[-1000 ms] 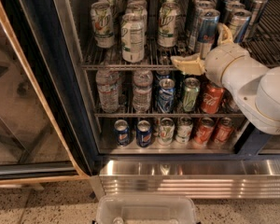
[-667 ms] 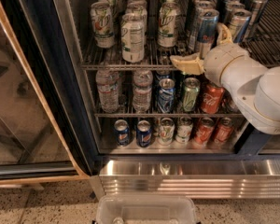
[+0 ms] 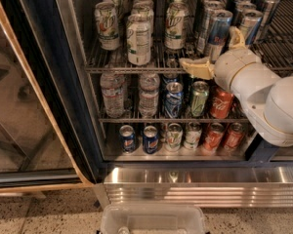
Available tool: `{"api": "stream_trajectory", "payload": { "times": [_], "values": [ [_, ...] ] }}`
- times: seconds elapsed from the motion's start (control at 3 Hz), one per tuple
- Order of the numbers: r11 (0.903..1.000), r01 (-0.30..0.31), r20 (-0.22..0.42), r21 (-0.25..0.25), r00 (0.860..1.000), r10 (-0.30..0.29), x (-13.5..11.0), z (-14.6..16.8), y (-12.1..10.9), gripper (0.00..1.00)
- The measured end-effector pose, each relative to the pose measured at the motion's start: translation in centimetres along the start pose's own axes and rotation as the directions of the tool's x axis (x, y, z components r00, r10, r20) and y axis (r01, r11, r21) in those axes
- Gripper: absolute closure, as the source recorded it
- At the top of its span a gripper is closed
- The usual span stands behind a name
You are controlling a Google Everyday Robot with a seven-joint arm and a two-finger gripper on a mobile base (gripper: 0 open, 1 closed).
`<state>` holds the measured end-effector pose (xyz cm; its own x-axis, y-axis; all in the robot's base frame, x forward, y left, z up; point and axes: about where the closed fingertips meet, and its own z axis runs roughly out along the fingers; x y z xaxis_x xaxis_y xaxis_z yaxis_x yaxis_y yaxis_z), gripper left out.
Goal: Pick redbull can from top shelf of fridge
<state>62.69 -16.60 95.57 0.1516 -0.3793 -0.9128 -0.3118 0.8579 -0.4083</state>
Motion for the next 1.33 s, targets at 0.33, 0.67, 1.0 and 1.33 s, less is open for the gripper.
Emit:
{"api": "stream_trajectory", "payload": {
  "times": [0.33,0.67,1.0,1.33],
  "values": [
    [0.9995,-0.009,0.009,0.031,1.000,0.008,0.10,-0.32,-0.25,0.30],
    [0.9986,-0.015,0.014,0.051,1.000,0.014,0.19,-0.53,-0.45,0.29],
    [0.9979,-0.017,0.018,0.063,1.000,0.015,0.21,-0.63,-0.58,0.29],
    [0.9977,-0.017,0.018,0.065,1.000,0.016,0.21,-0.61,-0.59,0.25]
  ]
}}
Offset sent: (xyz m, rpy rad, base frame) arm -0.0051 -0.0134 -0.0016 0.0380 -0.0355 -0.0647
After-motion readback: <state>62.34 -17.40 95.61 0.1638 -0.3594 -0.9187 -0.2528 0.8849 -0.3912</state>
